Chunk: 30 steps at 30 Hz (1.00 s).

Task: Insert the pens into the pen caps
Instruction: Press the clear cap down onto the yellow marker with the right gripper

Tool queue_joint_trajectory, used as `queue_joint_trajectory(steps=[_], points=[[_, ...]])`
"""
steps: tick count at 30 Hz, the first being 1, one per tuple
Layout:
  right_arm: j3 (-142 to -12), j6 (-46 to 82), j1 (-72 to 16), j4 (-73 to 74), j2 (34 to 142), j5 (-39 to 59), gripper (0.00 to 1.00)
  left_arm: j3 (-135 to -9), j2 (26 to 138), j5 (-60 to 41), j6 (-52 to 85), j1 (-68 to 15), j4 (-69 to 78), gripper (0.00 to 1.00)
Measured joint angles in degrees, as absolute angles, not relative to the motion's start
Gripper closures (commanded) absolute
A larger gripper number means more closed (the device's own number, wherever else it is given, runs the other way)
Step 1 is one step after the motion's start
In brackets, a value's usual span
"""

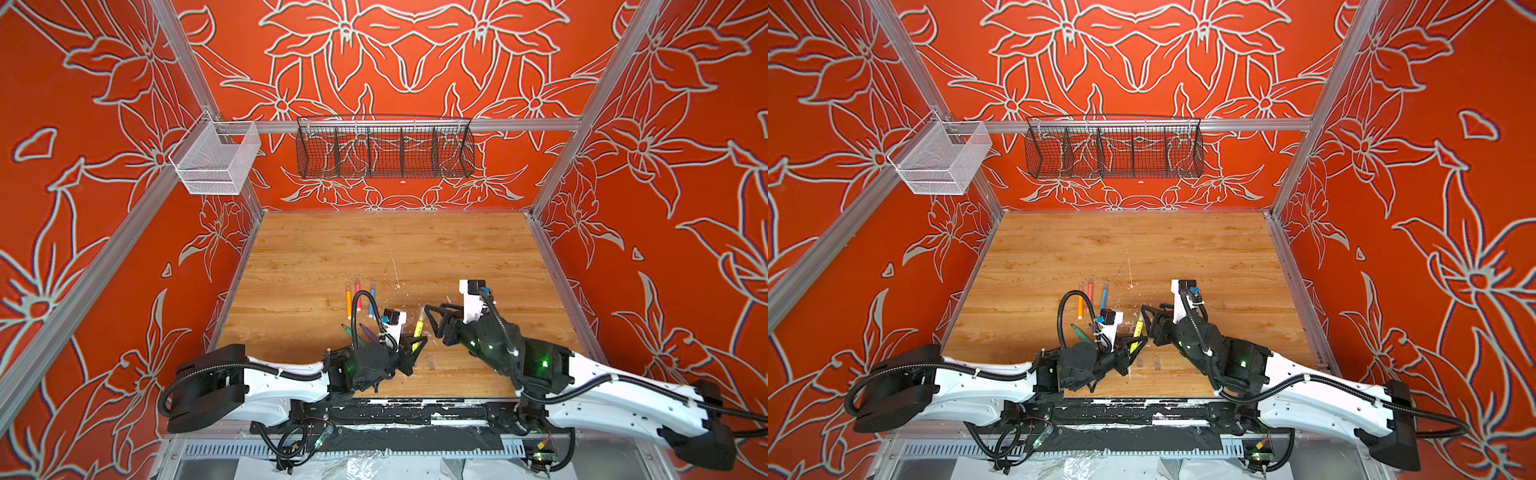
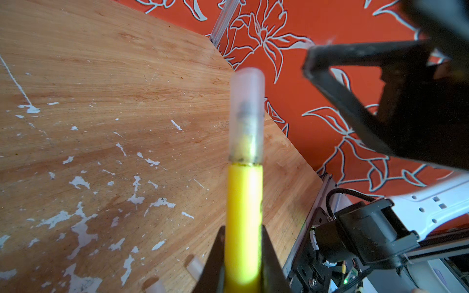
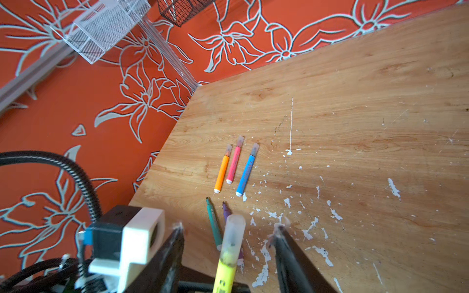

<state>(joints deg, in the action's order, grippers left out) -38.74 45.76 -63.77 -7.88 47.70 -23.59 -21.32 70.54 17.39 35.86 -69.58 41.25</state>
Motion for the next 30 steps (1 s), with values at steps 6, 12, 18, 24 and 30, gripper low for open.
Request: queue_joint_trajectory(steps=[6,12,18,24,30], points=[[-38.7,46.7,-58.8,-6.9,51.5,-16.8,0.45,-21.3,70.7,16.3,34.9,-69.6,41.8,1.00],[-38.9,47.1,-58.8,-5.7,53.0,-12.7,0.55,-21.3,71.4,14.9,34.2,-69.6,43.3,1.00],[-39.0,47.5,-58.7,-4.8,54.4,-10.9,0.81,-21.3,72.1,14.2,33.8,-69.6,44.2,1.00],[-39.7,48.8,-58.2,-3.8,56.5,-9.8,1.00,-21.3,72.3,14.9,33.8,-69.4,44.4,1.00],[-38.5,49.4,-58.9,-1.0,56.6,-8.0,1.00,-17.5,72.3,16.3,33.6,-69.6,51.3,1.00]])
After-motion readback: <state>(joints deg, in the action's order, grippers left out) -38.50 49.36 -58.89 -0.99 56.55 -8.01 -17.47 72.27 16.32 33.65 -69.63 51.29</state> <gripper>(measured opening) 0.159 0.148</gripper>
